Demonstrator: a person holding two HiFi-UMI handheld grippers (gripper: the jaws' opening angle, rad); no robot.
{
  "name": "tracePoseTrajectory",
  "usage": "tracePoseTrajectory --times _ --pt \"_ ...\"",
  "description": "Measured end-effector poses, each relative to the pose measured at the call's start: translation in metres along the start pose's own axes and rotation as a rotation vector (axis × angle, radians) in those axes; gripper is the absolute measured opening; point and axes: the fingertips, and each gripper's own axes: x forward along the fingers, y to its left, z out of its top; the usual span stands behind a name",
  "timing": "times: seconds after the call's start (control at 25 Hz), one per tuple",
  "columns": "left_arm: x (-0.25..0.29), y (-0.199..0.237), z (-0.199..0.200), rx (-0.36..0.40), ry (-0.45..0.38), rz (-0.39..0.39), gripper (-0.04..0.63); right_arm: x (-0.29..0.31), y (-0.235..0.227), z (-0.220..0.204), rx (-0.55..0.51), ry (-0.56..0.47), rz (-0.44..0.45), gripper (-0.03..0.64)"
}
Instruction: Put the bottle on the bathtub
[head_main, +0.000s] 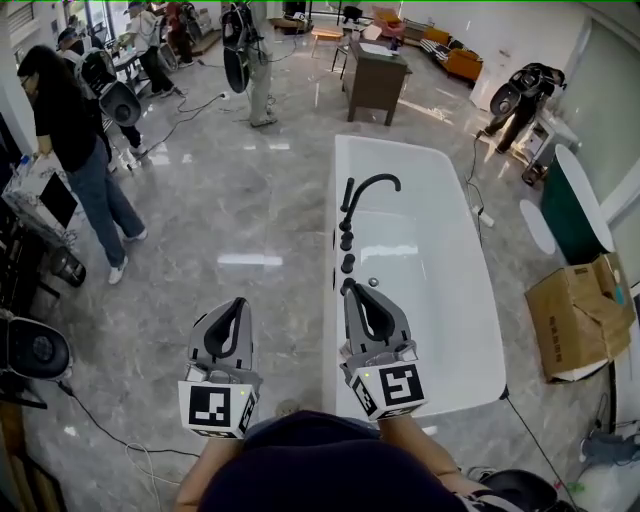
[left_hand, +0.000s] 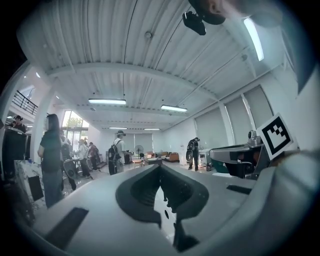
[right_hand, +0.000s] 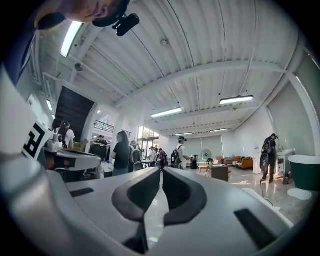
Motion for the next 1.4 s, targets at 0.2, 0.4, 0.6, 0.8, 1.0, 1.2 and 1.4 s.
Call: tracePoseTrajectory --times 0.2,0.4,0.6,0.8,1.0,1.2,1.4 --pt "0.002 0.002 0.0 -0.012 -0.004 -0.004 0.023 0.002 -0.004 0.003 0.006 -0.003 -0.009 0.038" --pt "0.003 -0.002 -0.004 -0.005 -0.004 -0.023 0.023 0.002 0.0 -0.002 0.002 0.006 0.01 0.038" --pt "0.003 -0.013 -0.004 0.005 -0.002 -0.04 0.023 -0.006 -0.003 -0.005 0.012 0.007 0.02 0.037" --pt "0.002 -0.016 -0.004 0.008 -0.001 -0.056 0.023 -0.009 -0.002 -0.005 0.024 0.005 0.017 0.037" --pt "-0.003 -0.022 0.002 0.008 -0.011 -0.048 0.023 -0.013 -0.004 -0.001 0.032 -0.003 0.029 0.037" --pt "-0.012 -0.035 -0.001 0.007 -0.024 -0.032 0.023 -0.023 -0.005 -0.007 0.033 -0.015 0.046 0.037" --pt "-0.03 -0.05 -0.008 -0.013 -0.028 -0.023 0.023 -0.043 -0.002 -0.011 0.04 -0.013 0.057 0.037"
